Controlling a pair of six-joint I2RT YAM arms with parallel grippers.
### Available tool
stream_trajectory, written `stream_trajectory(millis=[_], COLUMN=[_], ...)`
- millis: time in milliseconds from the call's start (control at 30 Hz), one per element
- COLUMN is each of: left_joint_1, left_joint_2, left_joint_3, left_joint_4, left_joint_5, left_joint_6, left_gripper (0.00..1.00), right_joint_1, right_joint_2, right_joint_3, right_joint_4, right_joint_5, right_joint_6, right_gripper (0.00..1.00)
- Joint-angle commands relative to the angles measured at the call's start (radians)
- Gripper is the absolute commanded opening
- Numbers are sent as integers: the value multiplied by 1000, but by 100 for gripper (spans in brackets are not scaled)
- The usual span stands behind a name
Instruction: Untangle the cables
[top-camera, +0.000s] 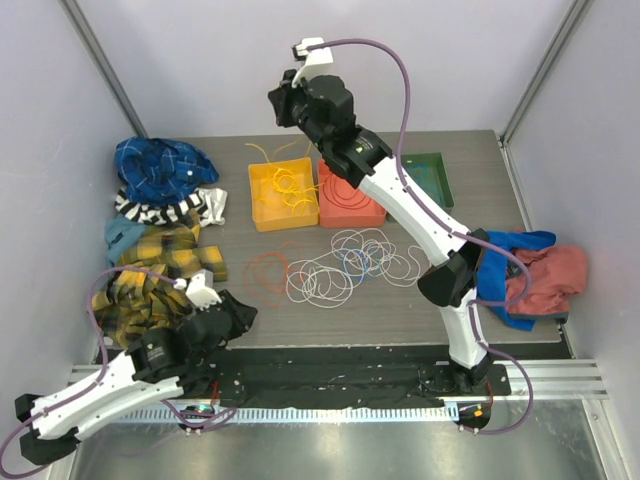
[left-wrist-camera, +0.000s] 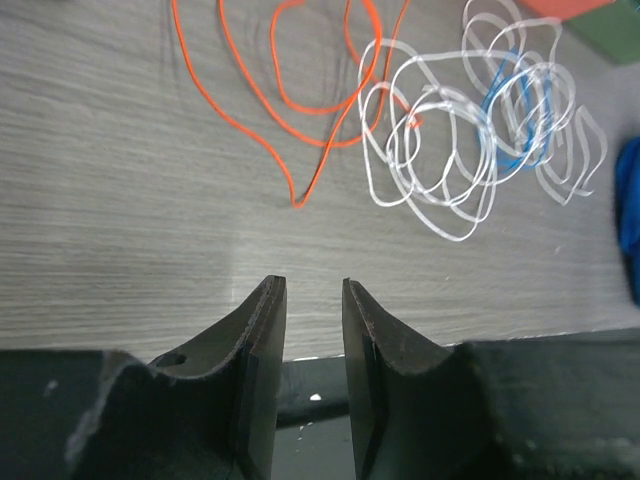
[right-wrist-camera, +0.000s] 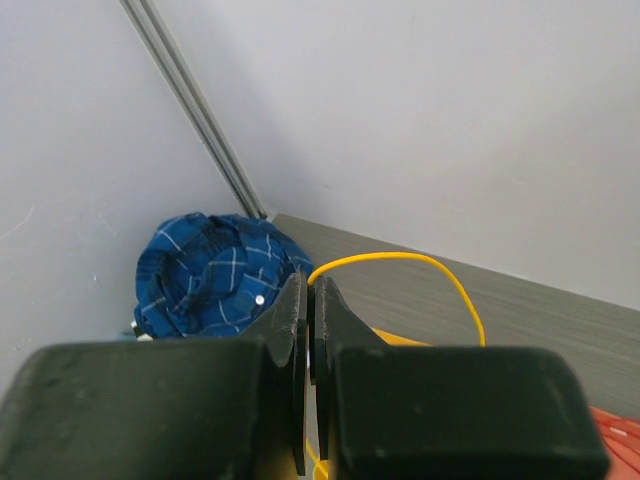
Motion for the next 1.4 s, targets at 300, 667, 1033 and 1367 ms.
stream_trajectory(millis=[300,667,1033,1367], left_joint_1=[-4,-4,-4,-4], left_joint_2=[107,48,81,214], left_joint_3=[-11,-20,-14,10], left_joint_4=[159,102,125,249], left_joint_5=[64,40,40,49], left_joint_6=[3,-27,-14,50], left_gripper=[34,34,35,48], right_joint_1=[-24,-35,-36,-36], right_joint_2=[3,227,259,-146], right_joint_3=[-122,-172,-268,-576], right_joint_4=[224,232,133,335], right_joint_5=[-38,-114,-4,59], right_joint_6=[65,94,80,67], right_gripper=[1,1,76,84])
